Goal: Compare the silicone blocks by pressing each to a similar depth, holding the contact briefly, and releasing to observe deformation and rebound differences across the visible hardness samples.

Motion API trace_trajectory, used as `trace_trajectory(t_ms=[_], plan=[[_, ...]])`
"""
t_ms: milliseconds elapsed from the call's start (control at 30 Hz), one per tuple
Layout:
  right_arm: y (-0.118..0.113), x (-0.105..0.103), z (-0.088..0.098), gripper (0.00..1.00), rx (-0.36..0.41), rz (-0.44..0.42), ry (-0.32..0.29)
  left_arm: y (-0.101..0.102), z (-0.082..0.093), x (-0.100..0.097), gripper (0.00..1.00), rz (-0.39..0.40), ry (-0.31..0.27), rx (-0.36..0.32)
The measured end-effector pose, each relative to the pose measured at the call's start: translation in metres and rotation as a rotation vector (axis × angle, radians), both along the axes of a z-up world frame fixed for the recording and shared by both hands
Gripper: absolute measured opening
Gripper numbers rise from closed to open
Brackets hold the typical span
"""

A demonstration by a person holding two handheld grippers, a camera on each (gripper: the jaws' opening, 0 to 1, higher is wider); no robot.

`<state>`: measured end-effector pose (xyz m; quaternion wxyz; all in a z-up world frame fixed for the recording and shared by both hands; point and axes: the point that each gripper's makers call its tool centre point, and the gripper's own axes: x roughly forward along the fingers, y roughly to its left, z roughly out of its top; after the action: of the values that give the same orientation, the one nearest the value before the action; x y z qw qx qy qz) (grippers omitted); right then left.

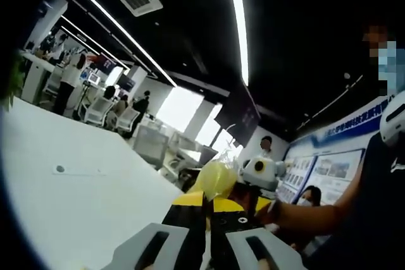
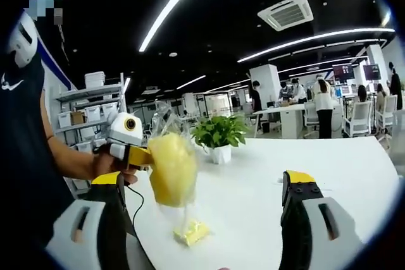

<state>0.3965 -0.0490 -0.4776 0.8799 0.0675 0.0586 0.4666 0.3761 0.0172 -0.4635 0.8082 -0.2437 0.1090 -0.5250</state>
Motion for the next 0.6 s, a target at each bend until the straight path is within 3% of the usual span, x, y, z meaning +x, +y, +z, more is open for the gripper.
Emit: trace_trajectory(t_ms=[233,400,600], plan=[[-0.023,0.0,-0.009,0.97,-0.046,-0.052,-0.006,-0.003,-0.008,0.01,0.0,0.019,0.062,-0.031],[-0.048,-0.007,-0.027,0.97,-0.109,-0.109,0.002,-0.012,-0.015,0.013,0.0,0.013,0.11,-0.042],[-0.08,-0.019,-0.046,0.97,-0.099,-0.183,0.047,-0.019,-0.026,0.015,0.0,0.03,0.165,-0.063]])
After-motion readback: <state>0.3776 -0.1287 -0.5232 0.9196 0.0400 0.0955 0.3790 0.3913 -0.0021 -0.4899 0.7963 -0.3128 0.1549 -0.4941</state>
